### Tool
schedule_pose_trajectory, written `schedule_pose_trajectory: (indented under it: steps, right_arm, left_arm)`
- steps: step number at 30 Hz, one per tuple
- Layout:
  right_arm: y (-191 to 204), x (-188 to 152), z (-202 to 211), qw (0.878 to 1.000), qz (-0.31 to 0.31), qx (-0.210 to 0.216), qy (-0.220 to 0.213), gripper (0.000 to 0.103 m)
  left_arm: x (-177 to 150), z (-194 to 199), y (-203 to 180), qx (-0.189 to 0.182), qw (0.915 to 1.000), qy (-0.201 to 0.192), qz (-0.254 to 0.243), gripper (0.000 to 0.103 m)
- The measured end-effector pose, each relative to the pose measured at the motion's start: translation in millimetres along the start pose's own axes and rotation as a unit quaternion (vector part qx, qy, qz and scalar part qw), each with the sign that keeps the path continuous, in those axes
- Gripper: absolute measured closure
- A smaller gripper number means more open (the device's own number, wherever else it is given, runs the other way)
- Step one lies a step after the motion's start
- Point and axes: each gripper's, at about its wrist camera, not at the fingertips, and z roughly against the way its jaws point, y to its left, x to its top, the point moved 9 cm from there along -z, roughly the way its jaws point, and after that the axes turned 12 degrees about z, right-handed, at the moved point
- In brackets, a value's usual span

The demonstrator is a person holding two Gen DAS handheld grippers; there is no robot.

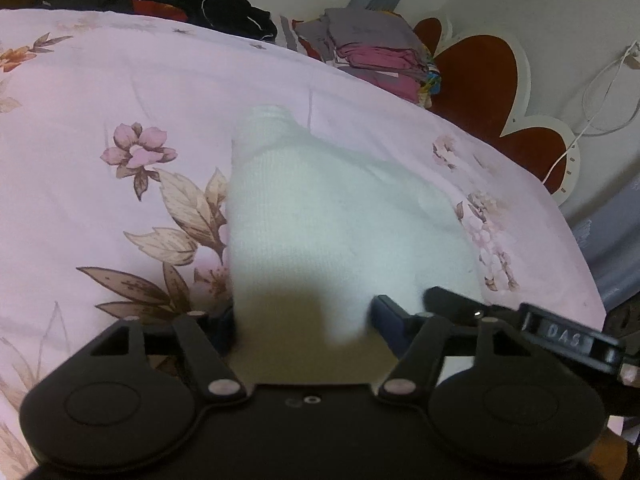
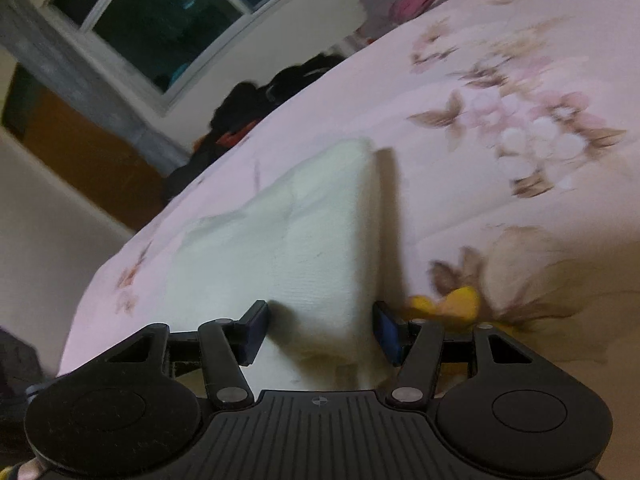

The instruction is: Fold small clothes

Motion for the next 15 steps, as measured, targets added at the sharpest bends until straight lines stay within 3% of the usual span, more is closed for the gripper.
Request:
schedule_pose_trajectory:
  steps: [1,7,15]
  right_arm:
    - [1,0,0,1.0,0.005,-0.001,0.002,0.051]
    - [1,1,7,1.0,-0.001,-0.009,-0.008,0.07]
    - [31,9,34,0.999,0.016,0.009,-0.031,0.072]
  left_arm:
    - [0,0,0,-0.002,1.0,0.001,0.003,0.048]
    - [2,5,-11,0.016,0.9996,-0.008,-0.023,0.064]
    - [8,36,-27,0.005,0.9986,-0.029,-0.044,0.067]
